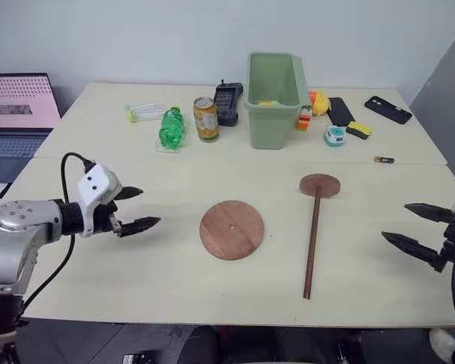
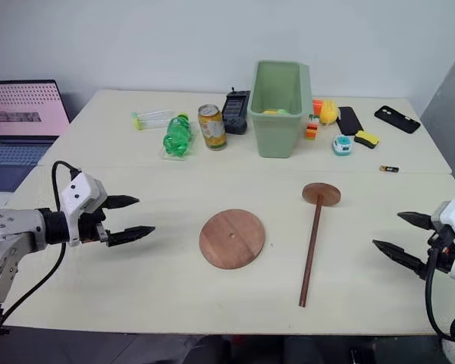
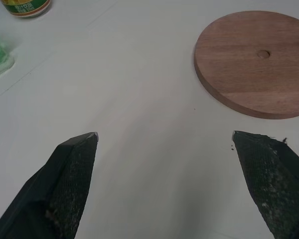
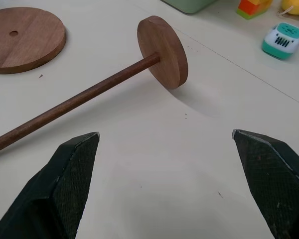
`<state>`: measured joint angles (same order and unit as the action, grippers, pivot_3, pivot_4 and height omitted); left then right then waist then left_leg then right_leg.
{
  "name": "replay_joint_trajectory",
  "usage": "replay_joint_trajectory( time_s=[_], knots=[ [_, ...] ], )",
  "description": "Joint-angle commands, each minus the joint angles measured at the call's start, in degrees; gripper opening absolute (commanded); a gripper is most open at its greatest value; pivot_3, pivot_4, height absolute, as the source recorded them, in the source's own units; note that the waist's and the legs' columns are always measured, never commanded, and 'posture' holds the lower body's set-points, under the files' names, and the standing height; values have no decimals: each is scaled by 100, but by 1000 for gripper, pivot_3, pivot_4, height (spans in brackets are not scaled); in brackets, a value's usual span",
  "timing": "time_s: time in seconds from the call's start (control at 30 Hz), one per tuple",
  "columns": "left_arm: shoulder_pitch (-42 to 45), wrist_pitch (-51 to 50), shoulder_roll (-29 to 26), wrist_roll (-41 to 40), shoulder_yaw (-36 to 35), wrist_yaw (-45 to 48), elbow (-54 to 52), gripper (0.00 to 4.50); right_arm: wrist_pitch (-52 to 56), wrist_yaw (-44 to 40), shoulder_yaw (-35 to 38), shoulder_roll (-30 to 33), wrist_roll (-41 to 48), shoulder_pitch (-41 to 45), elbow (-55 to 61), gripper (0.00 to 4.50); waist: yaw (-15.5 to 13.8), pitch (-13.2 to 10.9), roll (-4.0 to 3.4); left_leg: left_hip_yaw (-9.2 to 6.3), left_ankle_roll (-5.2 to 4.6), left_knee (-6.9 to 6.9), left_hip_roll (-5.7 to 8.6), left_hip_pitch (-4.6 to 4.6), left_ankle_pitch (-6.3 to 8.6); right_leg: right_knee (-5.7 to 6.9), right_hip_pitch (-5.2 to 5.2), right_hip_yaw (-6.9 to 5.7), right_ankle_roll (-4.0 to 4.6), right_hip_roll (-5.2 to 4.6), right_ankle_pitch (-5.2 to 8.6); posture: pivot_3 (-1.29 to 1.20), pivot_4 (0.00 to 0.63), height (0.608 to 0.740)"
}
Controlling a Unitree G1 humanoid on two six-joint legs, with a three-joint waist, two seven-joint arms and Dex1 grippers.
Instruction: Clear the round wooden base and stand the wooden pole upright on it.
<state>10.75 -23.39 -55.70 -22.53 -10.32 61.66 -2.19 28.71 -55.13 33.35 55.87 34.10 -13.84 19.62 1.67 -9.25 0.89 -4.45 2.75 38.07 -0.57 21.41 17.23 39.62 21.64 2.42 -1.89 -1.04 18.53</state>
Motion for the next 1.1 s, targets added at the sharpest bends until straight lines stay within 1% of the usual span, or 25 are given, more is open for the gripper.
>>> replay_joint_trajectory(
  time_s=[0.03,0.23,0.3,0.4,0.57,0.67,0.8,0.97,1.0,1.1],
  knots=[
    [34,306,70,73,-35,34,16,4500,-133,-167,4,84,-100,101,-20,4478,-1,0,0,0,0,0,0,0,0,0,0,0,0,0,0,0,150,740],
    [87,520,64,305,-19,-4,128,4500,-140,-245,29,88,-200,190,-28,4478,-2,0,0,-3,0,0,1,1,0,-2,-1,0,0,-1,0,0,150,740],
    [110,781,113,402,-30,7,275,4500,-114,-268,13,89,-188,237,-13,4478,-2,0,0,-3,0,0,1,1,0,-2,-1,0,0,-1,0,0,150,740],
    [70,885,151,337,-72,113,321,4500,-87,-287,-37,82,-184,306,4,4478,-2,0,0,-2,0,0,0,0,0,-1,-1,0,0,-1,0,0,150,740],
    [102,245,220,-202,-169,240,-84,4500,84,-241,-134,30,-31,448,194,4478,-1,0,0,-4,0,0,0,1,0,-1,-1,-1,0,-1,0,0,150,740],
    [585,150,295,-342,251,380,-697,4500,531,69,-139,-54,250,452,728,4478,-9,-1,1,-8,0,1,0,2,0,-1,-1,-1,0,-2,0,0,150,740],
    [1135,149,454,-372,772,663,-1111,4500,1426,628,-26,-67,763,536,1324,4478,-36,-1,2,-10,1,11,7,11,-1,0,-3,-6,0,-1,0,0,150,740],
    [1899,-23,964,-487,1489,947,-1241,4500,2842,2144,-352,-383,1635,1189,1869,4478,-16,-2,4,-9,1,11,6,6,-1,-1,-10,-8,0,3,0,0,150,740],
    [2025,69,1093,-417,1678,1034,-1212,4500,3279,2697,-482,-605,1912,1468,1914,4478,-8,-2,4,-8,1,10,7,6,-1,-2,-10,-9,0,4,0,0,150,740],
    [2261,268,1352,-264,2000,1177,-1117,4500,4303,3814,-676,-1032,2473,2107,1857,4478,15,-5,7,-8,1,9,2,5,-1,-4,-11,-8,0,12,-1,0,150,740]
  ],
)
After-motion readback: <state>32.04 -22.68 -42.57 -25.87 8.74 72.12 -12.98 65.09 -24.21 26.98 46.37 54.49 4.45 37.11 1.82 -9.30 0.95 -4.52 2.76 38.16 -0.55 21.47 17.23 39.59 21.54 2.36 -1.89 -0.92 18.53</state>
